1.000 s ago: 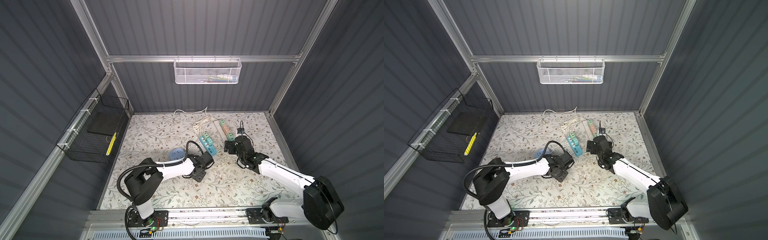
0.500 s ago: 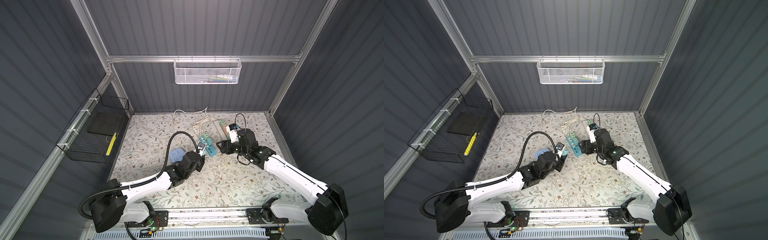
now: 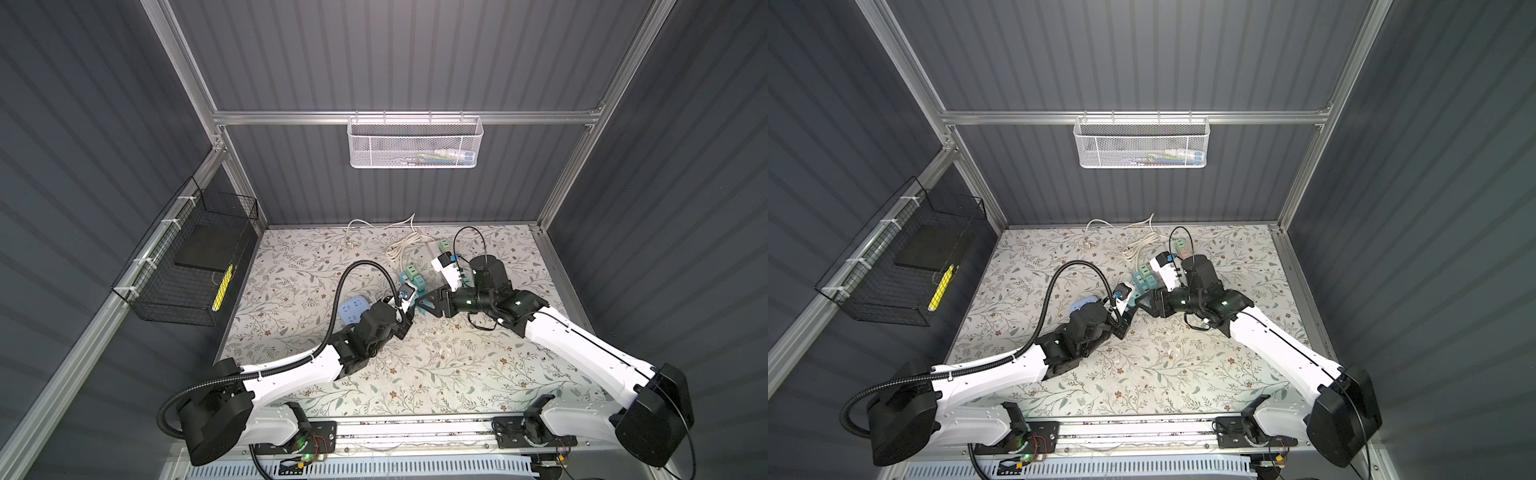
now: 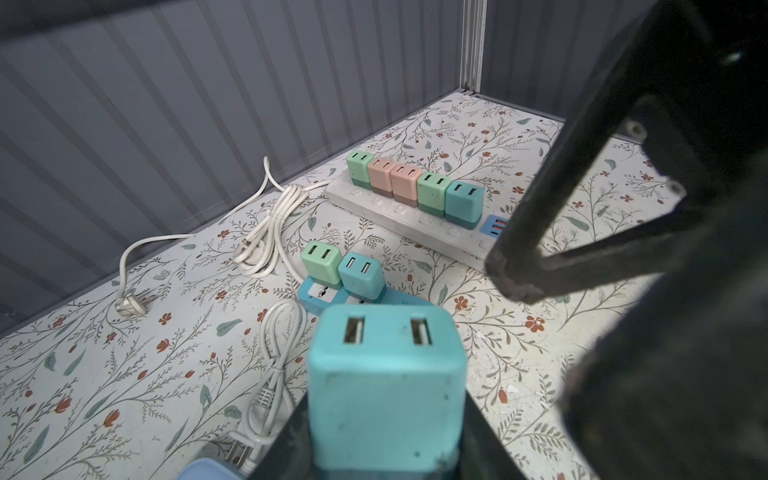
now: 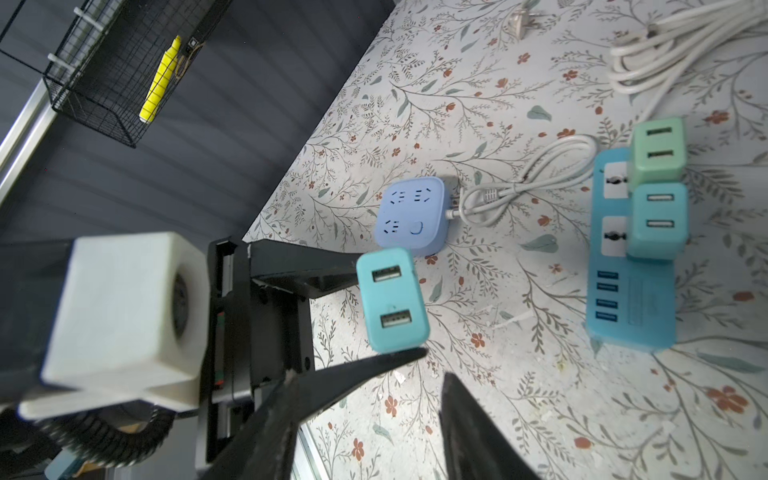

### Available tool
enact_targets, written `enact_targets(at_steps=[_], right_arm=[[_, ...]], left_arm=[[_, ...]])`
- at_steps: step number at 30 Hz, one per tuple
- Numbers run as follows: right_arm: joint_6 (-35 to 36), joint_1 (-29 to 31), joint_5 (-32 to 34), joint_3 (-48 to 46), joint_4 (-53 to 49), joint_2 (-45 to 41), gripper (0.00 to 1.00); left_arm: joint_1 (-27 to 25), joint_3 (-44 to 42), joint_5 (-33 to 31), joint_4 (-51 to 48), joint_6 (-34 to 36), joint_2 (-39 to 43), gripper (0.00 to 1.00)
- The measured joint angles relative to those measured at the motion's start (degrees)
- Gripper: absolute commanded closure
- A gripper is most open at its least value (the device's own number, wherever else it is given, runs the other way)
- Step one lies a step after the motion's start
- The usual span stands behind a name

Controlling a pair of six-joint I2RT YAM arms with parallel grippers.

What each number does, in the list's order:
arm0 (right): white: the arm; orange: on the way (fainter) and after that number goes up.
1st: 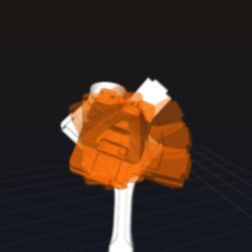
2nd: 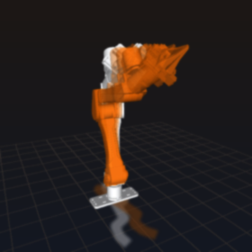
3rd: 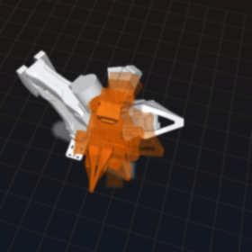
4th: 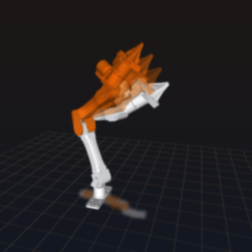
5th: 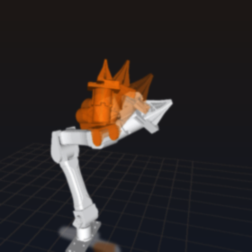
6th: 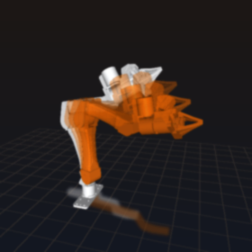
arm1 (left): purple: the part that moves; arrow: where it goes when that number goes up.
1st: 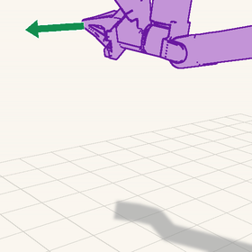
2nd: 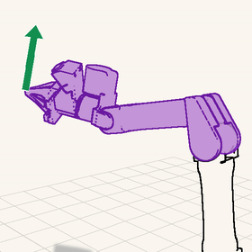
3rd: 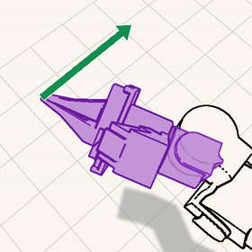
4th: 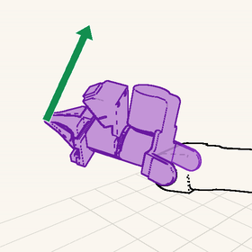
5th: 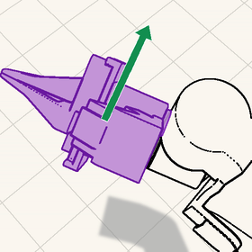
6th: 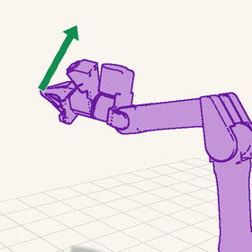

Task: Insert the plug
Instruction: 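Bring the teal cube plug toward the right gripper and grasp it with the right gripper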

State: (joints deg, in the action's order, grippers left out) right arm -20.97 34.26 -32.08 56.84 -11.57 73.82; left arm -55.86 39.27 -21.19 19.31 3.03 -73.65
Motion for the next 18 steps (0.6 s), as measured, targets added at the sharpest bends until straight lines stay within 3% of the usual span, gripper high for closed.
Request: enact_targets(at_steps=[11,15,18], right_arm=[[-0.24,0.68,-0.66,3.19,1.27,5.11,0.52],[-0.11,0.68,-0.52,3.45,1.38,5.68,0.6],[-0.5,0.83,-1.05,4.57,1.68,6.86,0.59]], left_arm=[[0.0,0.0,-0.02,-0.04,0.02,1.79,0.85],[0.0,0.0,-0.02,-0.2,0.0,2.03,0.84],[0.02,-0.02,-0.28,-0.31,-0.02,2.32,0.84]])
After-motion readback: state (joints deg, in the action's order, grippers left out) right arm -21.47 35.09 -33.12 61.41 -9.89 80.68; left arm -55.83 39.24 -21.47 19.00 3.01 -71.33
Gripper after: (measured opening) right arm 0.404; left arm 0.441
